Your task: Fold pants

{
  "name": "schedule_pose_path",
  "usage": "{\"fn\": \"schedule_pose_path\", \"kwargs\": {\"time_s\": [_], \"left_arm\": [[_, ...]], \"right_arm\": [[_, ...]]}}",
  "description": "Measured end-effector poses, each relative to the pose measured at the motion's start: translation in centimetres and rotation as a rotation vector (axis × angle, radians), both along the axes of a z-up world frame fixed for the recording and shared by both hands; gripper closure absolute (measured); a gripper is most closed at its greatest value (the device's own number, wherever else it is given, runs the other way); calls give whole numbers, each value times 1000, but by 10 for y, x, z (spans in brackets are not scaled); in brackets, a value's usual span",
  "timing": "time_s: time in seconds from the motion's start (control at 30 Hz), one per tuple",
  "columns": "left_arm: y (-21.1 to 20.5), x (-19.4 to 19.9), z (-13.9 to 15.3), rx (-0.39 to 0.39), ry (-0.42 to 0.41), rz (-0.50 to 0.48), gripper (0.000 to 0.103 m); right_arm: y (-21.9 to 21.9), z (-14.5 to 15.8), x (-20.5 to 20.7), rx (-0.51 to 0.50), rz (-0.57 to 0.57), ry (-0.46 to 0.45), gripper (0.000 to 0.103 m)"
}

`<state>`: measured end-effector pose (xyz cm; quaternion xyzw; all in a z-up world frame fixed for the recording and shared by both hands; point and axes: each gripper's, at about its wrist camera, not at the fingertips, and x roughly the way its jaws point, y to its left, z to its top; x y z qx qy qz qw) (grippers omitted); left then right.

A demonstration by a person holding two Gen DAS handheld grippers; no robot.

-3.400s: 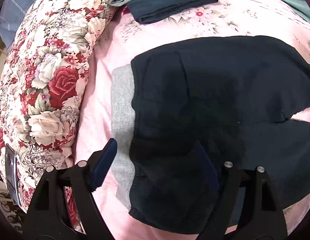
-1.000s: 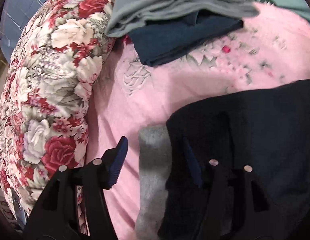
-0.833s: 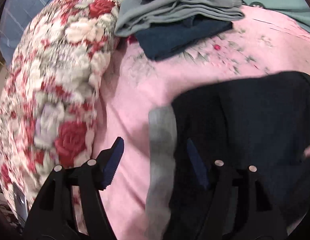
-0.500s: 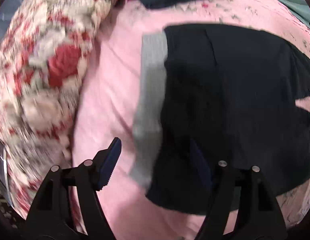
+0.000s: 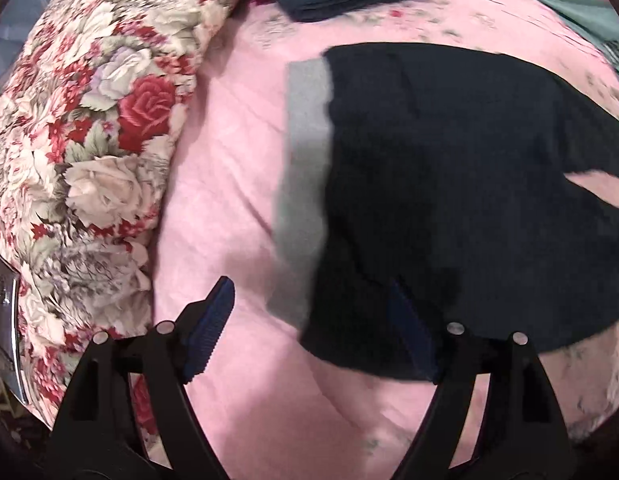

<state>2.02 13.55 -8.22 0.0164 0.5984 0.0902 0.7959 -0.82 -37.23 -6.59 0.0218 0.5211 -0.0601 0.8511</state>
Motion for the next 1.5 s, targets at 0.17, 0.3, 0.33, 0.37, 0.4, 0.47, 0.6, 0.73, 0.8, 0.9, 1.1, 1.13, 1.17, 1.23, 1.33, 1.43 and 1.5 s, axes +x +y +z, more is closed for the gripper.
{"fn": "schedule_pose_path", "kwargs": {"time_s": [0.17, 0.3, 0.33, 0.37, 0.4, 0.47, 0.6, 0.73, 0.8, 0.9, 1.1, 1.13, 1.17, 1.23, 1.33, 1.43, 1.5], "left_arm": [[-18, -16, -14, -38, 26, -35, 23], [-23, -15, -30, -26, 69, -18, 23], [-22, -15, -34, -24, 77, -12, 23], [-19, -15, -35, -26, 81, -6, 22], [-14, -10, -39, -34, 86, 1, 22], [-15, -15, -40, -40, 91, 7, 22], [-14, -16, -41, -43, 89, 5, 22], [-7, -9, -49, -50, 95, 2, 22], [-5, -6, -43, -61, 100, -4, 22], [-2, 2, -14, -44, 10, -44, 22], [13, 50, 16, -17, -88, -42, 22], [15, 61, 15, -11, -96, -36, 22], [20, 75, 14, -4, -98, -19, 22], [27, 97, 10, -25, -94, 6, 22], [33, 130, 1, 4, -92, 38, 22], [38, 160, -9, 17, -74, 48, 23], [36, 176, -14, 20, -74, 30, 23]], "right_arm": [[-88, -18, -24, -33, -289, 37, 49], [-97, -41, -18, 64, -300, 109, 67], [-95, -41, -16, 88, -297, 105, 76], [-95, -40, -15, 113, -280, 107, 93], [-90, -34, -11, 81, -278, 110, 93], [-89, -20, -16, 53, -293, 77, 94], [-84, -39, -19, -37, -308, 191, 77], [-85, -29, -2, -168, -299, 168, 33], [-94, -6, 10, -121, -306, 41, 33], [-106, 3, 46, 35, -272, -46, 33], [-91, -3, 156, 60, -152, -83, 33], [-92, -5, 172, 62, -145, -75, 33], [-88, -5, 181, 57, -144, -64, 33], [-87, -7, 207, 51, -131, -52, 33], [-79, -8, 226, 49, -113, -31, 33], [-76, -15, 239, 39, -97, -3, 33], [-75, -22, 247, 44, -77, 27, 33]]}}
